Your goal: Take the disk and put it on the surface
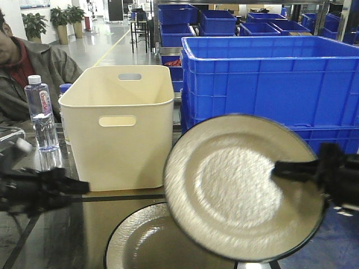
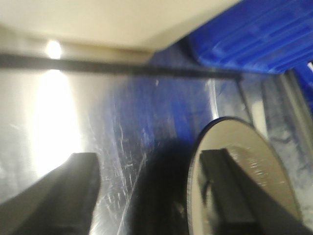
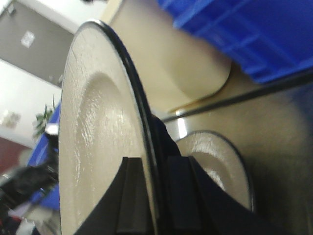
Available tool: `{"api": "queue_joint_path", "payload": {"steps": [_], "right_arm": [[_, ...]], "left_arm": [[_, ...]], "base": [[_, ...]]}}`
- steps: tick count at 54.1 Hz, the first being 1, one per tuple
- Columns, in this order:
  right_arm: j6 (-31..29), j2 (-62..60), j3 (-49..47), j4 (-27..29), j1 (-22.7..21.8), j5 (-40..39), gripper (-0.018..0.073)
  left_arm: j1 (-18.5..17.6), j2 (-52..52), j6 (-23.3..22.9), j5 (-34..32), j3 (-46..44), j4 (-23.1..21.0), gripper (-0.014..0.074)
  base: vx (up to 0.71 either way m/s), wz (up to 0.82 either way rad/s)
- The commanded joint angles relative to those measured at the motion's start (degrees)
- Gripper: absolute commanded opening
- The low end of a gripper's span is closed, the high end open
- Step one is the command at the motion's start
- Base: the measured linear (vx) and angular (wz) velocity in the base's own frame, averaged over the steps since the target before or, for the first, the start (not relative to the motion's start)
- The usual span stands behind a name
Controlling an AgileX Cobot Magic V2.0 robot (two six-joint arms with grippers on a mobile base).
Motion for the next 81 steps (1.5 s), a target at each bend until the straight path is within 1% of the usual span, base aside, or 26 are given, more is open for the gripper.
{"api": "queue_joint_path", "payload": {"steps": [1, 6, 9, 18, 24, 28, 37, 41, 45, 49, 55, 60, 61, 62, 63, 64, 66, 67, 68, 69, 70, 71, 74, 75, 77, 81], "right_arm": [[-0.44, -0.12, -1.92, 5.69, 4.34, -2.94, -0.0008], [-0.11, 2.29, -1.92, 6.02, 9.62, -8.37, -0.0006], [-0.01, 3.99, -1.92, 6.59, 13.04, -11.35, -0.0001], [-1.15, 9.45, -1.92, 8.34, 20.14, -16.84, 0.0076], [-3.91, 12.08, -1.92, 8.34, 22.65, -17.32, 0.0205], [-7.26, 13.41, -1.92, 8.34, 23.29, -17.35, 0.0337], [-17.02, 13.45, -2.12, 8.04, 23.37, -20.84, 0.0589], [-22.39, 12.48, -2.61, 7.67, 23.37, -26.00, 0.0654], [-30.49, 11.04, -3.46, 7.50, 23.37, -32.53, 0.0675], [-39.80, 8.92, -4.19, 6.76, 23.37, -40.50, 0.0671], [-49.69, 5.15, -4.28, 6.61, 23.37, -50.09, 0.0646], [-54.60, 0.89, -4.08, 6.74, 23.37, -58.89, 0.0589], [-55.09, 0.22, -4.08, 7.05, 23.37, -60.89, 0.0568], [-55.28, -0.83, -4.08, 7.56, 23.43, -62.83, 0.0542], [-55.28, -1.58, -4.08, 8.03, 23.43, -64.11, 0.0522], [-55.28, -2.69, -4.08, 8.76, 23.43, -65.96, 0.0489], [-55.28, -4.62, -4.08, 10.45, 23.43, -68.73, 0.0422], [-55.41, -5.82, -4.08, 11.63, 23.43, -70.21, 0.0376], [-55.80, -7.10, -4.08, 13.07, 23.43, -71.57, 0.0325], [-56.34, -7.93, -4.08, 14.17, 23.43, -72.42, 0.0290], [-57.54, -9.14, -4.08, 15.95, 23.43, -73.42, 0.0234], [-58.56, -10.36, -4.08, 17.06, 23.43, -74.18, 0.0177], [-61.78, -13.35, -3.32, 16.95, 23.43, -74.41, 0.0043], [-62.37, -14.68, -2.89, 16.95, 23.43, -74.16, -0.0012], [-62.60, -16.97, -1.91, 16.95, 23.43, -73.49, -0.0015], [-62.30, -21.04, 0.47, 16.95, 23.43, -71.87, -0.0014]], "left_arm": [[3.11, -7.40, 1.06, 4.40, -1.78, -3.26, 0.0350], [5.74, -12.03, 1.06, 5.13, -1.78, -3.26, 0.0150], [7.00, -14.94, 1.06, 4.92, -1.78, -3.26, -0.0010], [7.78, -19.71, 1.06, 4.63, -1.78, -3.26, -0.0008], [7.78, -20.38, 1.06, 5.23, -1.78, -3.26, -0.0007], [7.78, -20.27, 1.01, 5.54, -1.78, -3.26, -0.0007], [7.78, -20.18, 1.07, 5.59, -1.78, -3.15, -0.0007], [7.78, -20.18, 1.12, 5.59, -1.78, -2.98, -0.0007], [7.78, -20.18, 1.12, 5.59, -1.78, -2.17, -0.0007], [7.78, -20.18, 1.06, 5.53, -1.78, 0.11, -0.0007], [7.78, -20.18, -0.20, 5.16, -1.78, 3.28, -0.0007], [7.78, -20.18, -2.72, 3.19, -1.78, 10.79, -0.0004], [7.78, -20.18, -4.03, 1.67, -1.71, 14.69, -0.0004], [7.78, -20.18, -4.95, 0.83, -1.58, 16.93, -0.0003], [7.78, -20.12, -7.54, -0.55, -1.42, 22.06, -0.0003], [7.78, -20.11, -9.19, -1.89, -1.26, 24.89, -0.0003], [7.78, -19.99, -14.11, -4.26, -0.64, 33.52, -0.0002], [7.78, -19.98, -16.32, -5.02, -0.48, 34.99, -0.0001], [7.78, -19.98, -19.60, -6.25, 0.06, 40.62, -0.0001], [7.78, -19.98, -22.82, -7.39, 0.41, 43.36, -0.0001], [7.78, -19.98, -22.82, -7.39, 0.41, 43.36, -0.0001], [7.78, -19.98, -27.67, -8.96, 1.29, 49.32, -0.0001], [7.78, -20.56, -32.92, -10.72, 2.70, 55.36, -0.0001], [7.78, -20.56, -32.92, -10.72, 2.70, 55.36, -0.0001], [7.30, -21.73, -33.86, -12.08, 4.03, 56.72, -0.0001], [6.09, -24.58, -31.92, -15.50, 5.95, 55.16, -0.0001]], "base": [[0.00, 0.00], [0.00, 0.00], [0.00, 0.00], [0.00, 0.00], [0.00, 0.00], [0.00, 0.00], [0.00, 0.00], [0.00, 0.00], [0.00, 0.00], [0.00, 0.00], [0.00, 0.00], [0.00, 0.00], [0.00, 0.00], [0.00, 0.00], [0.00, 0.00], [0.00, 0.00], [0.00, 0.00], [0.00, 0.00], [0.00, 0.00], [0.00, 0.00], [0.00, 0.00], [0.00, 0.00], [0.00, 0.00], [0.00, 0.00], [0.00, 0.00], [0.00, 0.00]]}}
